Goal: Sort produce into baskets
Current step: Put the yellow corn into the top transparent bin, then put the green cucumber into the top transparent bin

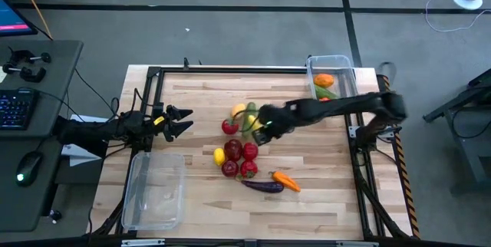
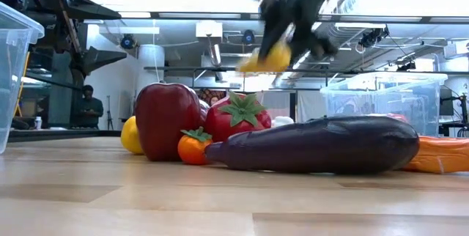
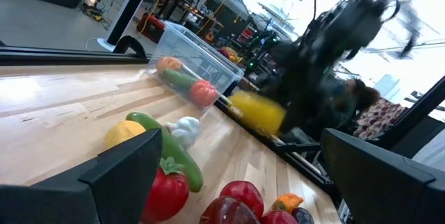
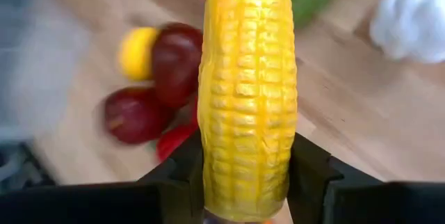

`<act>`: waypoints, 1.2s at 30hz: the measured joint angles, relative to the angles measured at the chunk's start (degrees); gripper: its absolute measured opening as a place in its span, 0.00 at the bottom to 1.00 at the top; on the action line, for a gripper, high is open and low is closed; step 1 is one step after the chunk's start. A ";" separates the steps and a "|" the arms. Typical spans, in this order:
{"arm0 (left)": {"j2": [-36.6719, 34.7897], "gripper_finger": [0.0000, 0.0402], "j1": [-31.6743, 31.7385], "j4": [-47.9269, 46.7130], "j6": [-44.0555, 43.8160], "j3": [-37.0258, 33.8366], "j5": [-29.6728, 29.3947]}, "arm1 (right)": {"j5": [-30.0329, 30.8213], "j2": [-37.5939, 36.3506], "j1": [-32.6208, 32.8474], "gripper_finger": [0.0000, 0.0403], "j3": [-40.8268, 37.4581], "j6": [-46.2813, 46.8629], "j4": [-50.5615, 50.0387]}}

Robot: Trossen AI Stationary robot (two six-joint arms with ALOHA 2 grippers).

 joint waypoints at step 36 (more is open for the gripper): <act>-0.01 0.94 0.01 -0.01 0.00 -0.01 -0.02 | 22.62 -16.53 -35.67 0.74 -0.09 -19.73 -34.17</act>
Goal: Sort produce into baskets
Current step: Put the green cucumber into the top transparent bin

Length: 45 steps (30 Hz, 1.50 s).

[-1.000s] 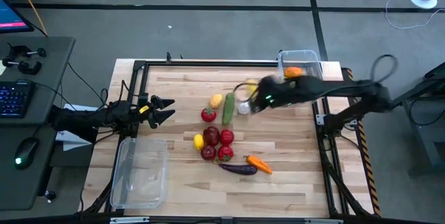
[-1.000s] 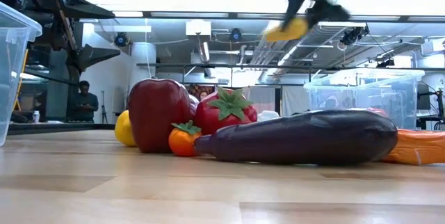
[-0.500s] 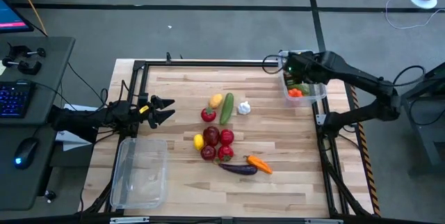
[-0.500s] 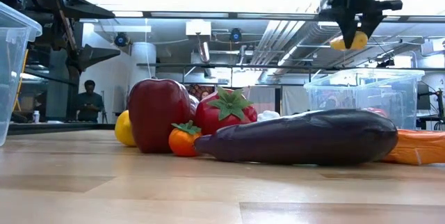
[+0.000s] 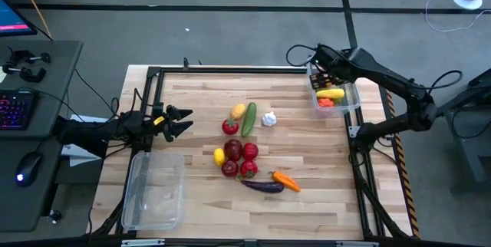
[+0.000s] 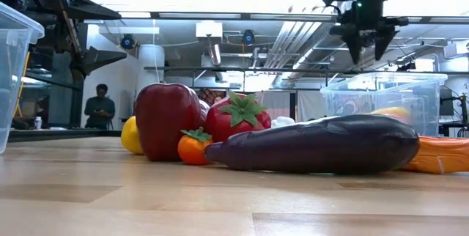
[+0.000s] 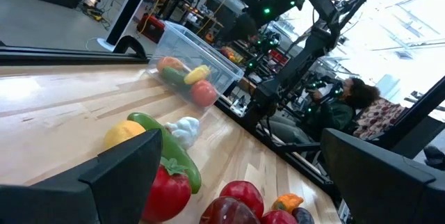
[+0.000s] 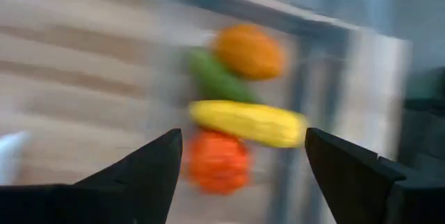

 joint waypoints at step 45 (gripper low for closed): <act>0.02 0.94 -0.01 0.01 0.00 0.01 0.02 | -13.98 19.70 24.86 0.74 -7.56 12.65 41.05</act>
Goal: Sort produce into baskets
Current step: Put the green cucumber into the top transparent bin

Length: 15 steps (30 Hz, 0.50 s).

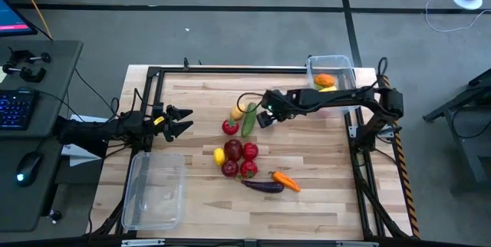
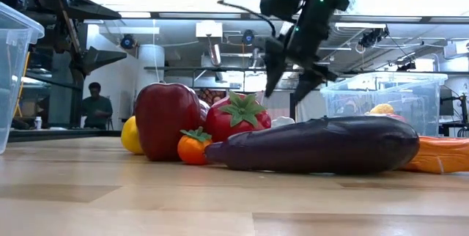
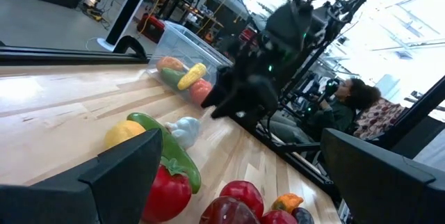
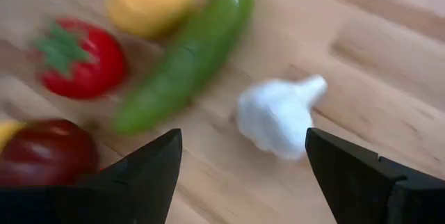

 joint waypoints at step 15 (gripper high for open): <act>0.00 0.94 0.01 0.01 0.00 -0.01 0.00 | -0.64 8.89 1.05 0.74 2.56 18.98 13.76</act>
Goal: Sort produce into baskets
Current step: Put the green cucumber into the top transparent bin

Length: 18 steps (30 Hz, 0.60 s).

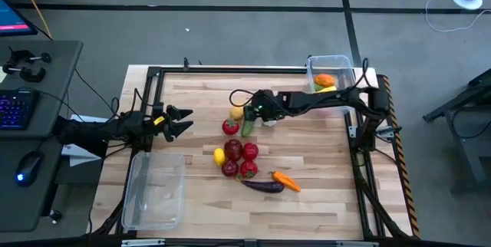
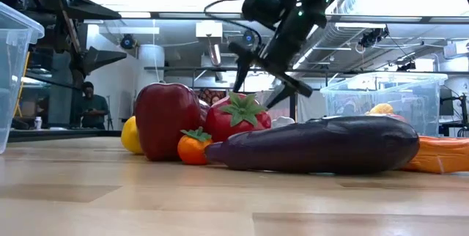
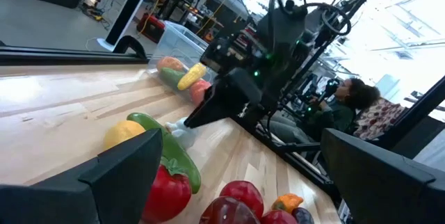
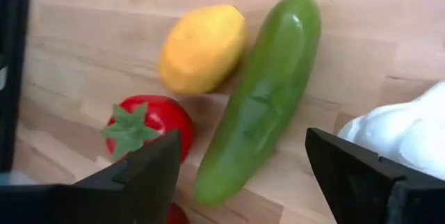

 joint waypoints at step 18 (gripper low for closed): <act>0.00 0.94 0.00 -0.03 0.00 0.01 -0.03 | 1.31 9.81 0.13 0.74 2.52 10.05 3.18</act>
